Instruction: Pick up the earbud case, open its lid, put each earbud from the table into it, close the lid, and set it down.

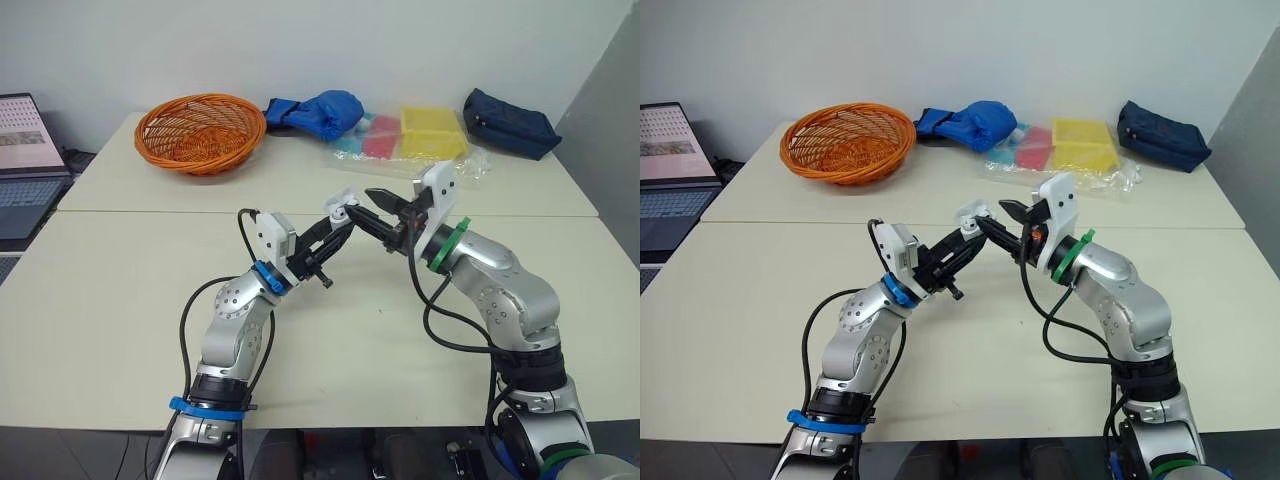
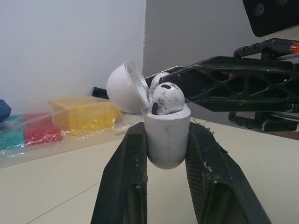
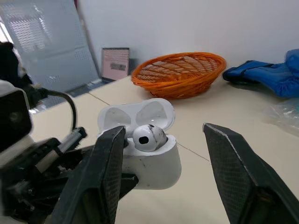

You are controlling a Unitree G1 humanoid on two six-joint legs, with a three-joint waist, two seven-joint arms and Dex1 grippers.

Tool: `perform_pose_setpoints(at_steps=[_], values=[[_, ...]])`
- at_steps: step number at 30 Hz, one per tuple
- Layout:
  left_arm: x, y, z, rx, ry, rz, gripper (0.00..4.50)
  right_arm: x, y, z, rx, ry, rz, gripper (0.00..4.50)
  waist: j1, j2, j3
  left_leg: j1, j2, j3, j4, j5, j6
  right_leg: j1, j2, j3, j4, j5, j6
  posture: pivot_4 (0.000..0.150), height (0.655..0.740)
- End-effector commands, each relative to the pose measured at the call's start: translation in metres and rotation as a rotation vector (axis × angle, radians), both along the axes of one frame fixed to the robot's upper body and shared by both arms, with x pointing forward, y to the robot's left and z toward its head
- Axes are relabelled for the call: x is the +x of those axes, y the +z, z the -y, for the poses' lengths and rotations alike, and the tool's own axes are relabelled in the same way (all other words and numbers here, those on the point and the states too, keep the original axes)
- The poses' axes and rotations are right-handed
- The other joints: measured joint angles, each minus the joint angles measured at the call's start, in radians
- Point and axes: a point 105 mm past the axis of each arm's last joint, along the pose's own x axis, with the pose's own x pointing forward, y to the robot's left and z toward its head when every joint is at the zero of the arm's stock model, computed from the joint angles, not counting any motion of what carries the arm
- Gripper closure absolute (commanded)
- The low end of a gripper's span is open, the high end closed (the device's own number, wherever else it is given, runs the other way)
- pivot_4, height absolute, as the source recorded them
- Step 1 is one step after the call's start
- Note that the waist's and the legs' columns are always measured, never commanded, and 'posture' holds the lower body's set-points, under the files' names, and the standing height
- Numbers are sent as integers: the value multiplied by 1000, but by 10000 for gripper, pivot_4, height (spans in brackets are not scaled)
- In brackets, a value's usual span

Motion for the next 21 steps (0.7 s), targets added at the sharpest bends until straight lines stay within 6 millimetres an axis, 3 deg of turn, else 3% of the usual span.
perform_pose_setpoints(at_steps=[1,6,9,13,17,21], values=[[-5,17,4,-19,-20,61,37662,-21,36,14,134,143,-9,17156,0,0,0,0,0,0,0,0,0,0,0,0,0,0,0,1500,7400],[-4,17,5,-19,-26,57,37662,-21,49,27,141,199,-85,17156,-1,0,0,0,0,0,0,0,0,0,0,0,0,0,0,1500,7400],[-4,16,7,-12,-42,56,37662,3,47,40,71,86,-98,17156,-3,0,0,1,0,0,0,0,0,0,1,0,0,0,0,1500,7400],[-5,15,9,4,-74,58,37662,33,27,51,-178,-56,-48,17156,-3,0,0,1,0,1,0,0,0,0,0,1,0,0,0,1500,7400],[-8,9,12,46,-110,70,37662,44,17,37,-246,13,-95,26030,-6,0,0,0,0,2,-1,0,0,-1,1,2,-1,0,0,1500,7400],[-18,0,15,110,-162,95,37662,49,12,24,-258,61,-111,42076,-4,0,0,0,0,1,-2,0,0,-1,1,1,-1,0,0,1500,7400]])
